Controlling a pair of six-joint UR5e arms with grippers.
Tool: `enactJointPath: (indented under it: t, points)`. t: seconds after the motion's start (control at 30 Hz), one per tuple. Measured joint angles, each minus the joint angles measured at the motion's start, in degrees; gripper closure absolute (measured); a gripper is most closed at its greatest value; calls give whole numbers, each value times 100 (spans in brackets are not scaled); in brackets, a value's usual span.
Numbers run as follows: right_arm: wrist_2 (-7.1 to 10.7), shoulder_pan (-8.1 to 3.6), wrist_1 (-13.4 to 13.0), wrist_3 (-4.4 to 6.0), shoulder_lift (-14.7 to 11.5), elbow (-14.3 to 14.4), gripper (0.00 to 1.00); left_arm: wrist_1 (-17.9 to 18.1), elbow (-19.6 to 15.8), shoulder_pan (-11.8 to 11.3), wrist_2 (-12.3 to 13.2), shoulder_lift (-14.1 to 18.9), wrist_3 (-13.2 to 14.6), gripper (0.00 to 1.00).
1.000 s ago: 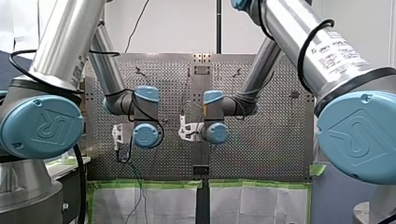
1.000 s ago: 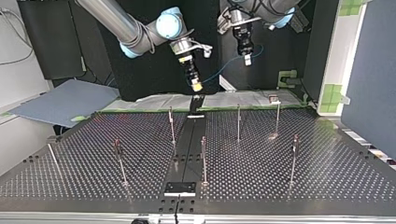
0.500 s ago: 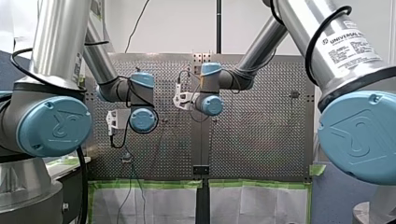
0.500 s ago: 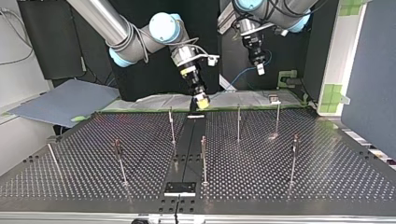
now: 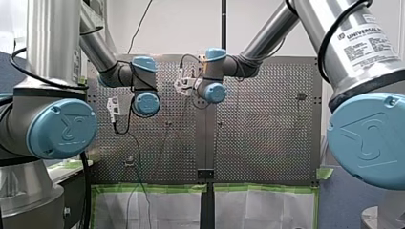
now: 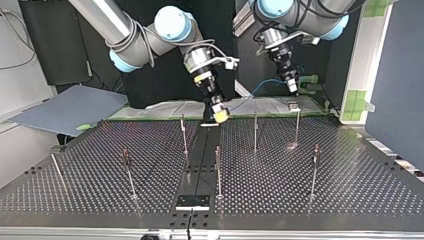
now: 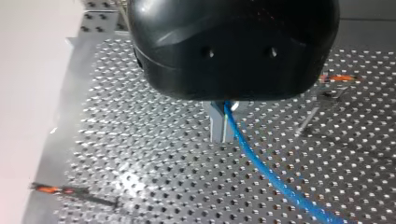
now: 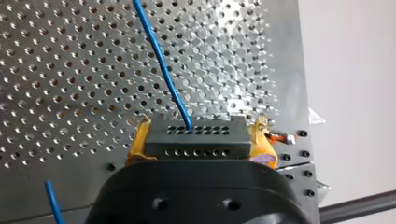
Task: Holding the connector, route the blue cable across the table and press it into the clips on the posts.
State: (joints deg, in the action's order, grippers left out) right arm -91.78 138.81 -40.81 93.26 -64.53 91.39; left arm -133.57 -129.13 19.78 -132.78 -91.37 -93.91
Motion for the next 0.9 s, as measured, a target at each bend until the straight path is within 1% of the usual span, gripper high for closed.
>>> enactJointPath:
  t: [0.13,0.23,0.37,0.5,0.67,0.73,0.8,0.9]
  points:
    - [-10,47,34,5,104,-87,100,-210,79,-52,3,211,-109,100]
    - [-19,99,131,8,172,-200,100,-367,151,-88,35,367,-183,100]
    - [-24,165,296,9,201,-387,100,-568,222,-127,183,575,-253,100]
    - [-12,205,491,9,205,-590,100,-671,239,-187,289,763,-251,100]
    - [-3,233,751,17,211,-859,100,-702,258,-340,321,790,-230,100]
    - [-1,236,801,43,211,-934,100,-700,270,-411,362,784,-234,100]
    - [1,237,830,83,215,-992,100,-692,286,-504,438,771,-231,100]
    - [7,238,850,112,220,-1066,100,-680,318,-648,572,716,-225,100]
